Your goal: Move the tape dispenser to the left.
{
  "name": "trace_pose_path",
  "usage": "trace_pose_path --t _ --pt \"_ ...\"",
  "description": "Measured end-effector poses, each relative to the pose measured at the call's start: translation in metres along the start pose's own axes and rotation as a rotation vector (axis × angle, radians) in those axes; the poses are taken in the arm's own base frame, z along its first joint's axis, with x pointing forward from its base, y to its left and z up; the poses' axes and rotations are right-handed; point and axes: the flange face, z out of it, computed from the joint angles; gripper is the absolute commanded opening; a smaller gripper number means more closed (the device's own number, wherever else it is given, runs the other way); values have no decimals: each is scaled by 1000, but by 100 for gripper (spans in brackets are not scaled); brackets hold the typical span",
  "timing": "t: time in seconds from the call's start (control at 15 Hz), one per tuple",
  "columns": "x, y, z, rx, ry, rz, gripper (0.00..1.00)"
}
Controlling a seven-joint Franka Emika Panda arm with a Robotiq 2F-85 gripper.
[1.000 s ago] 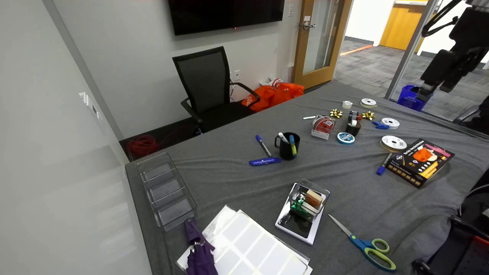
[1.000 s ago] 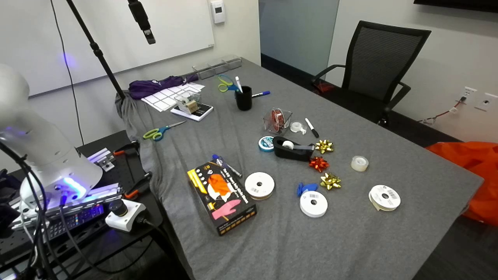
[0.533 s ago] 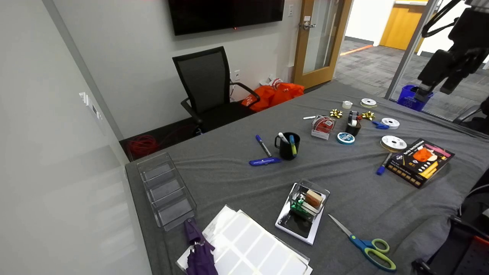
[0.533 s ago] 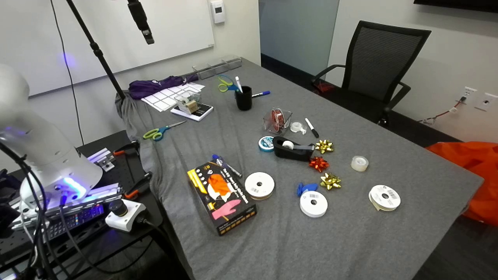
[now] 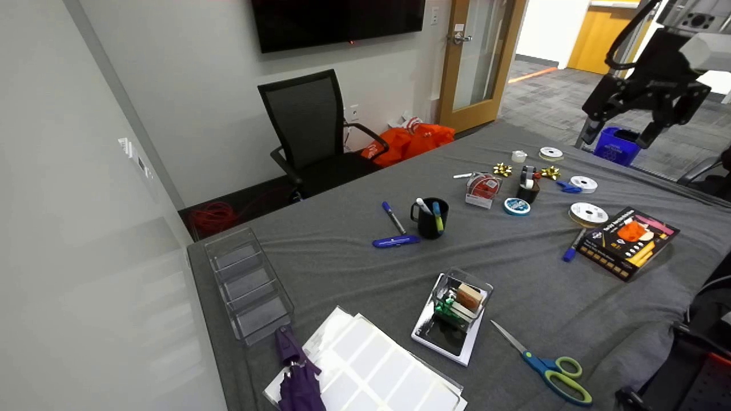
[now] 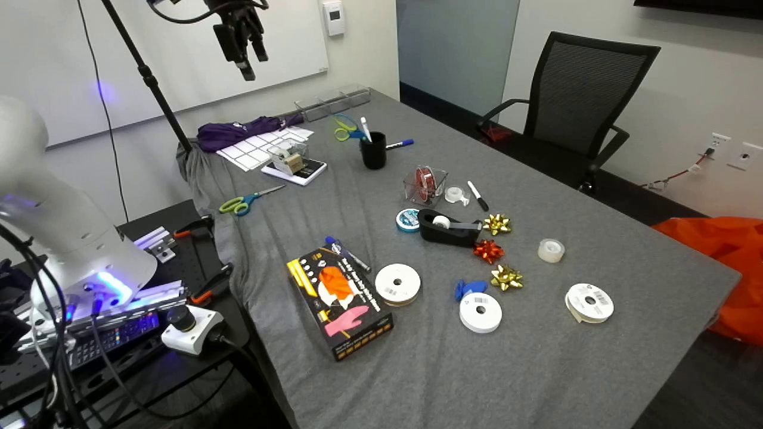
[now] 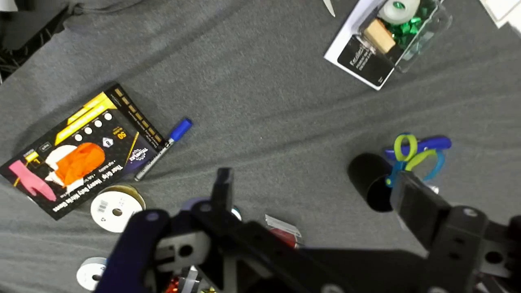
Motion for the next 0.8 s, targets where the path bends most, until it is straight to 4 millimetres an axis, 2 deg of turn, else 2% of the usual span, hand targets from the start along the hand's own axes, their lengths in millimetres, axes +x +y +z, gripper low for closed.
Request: trace_pose_path --t 0.13,0.6,0.8 --pt "5 0 5 -4 -6 10 100" --pt "3 -1 0 1 3 8 100" --pt "20 3 7 3 7 57 100"
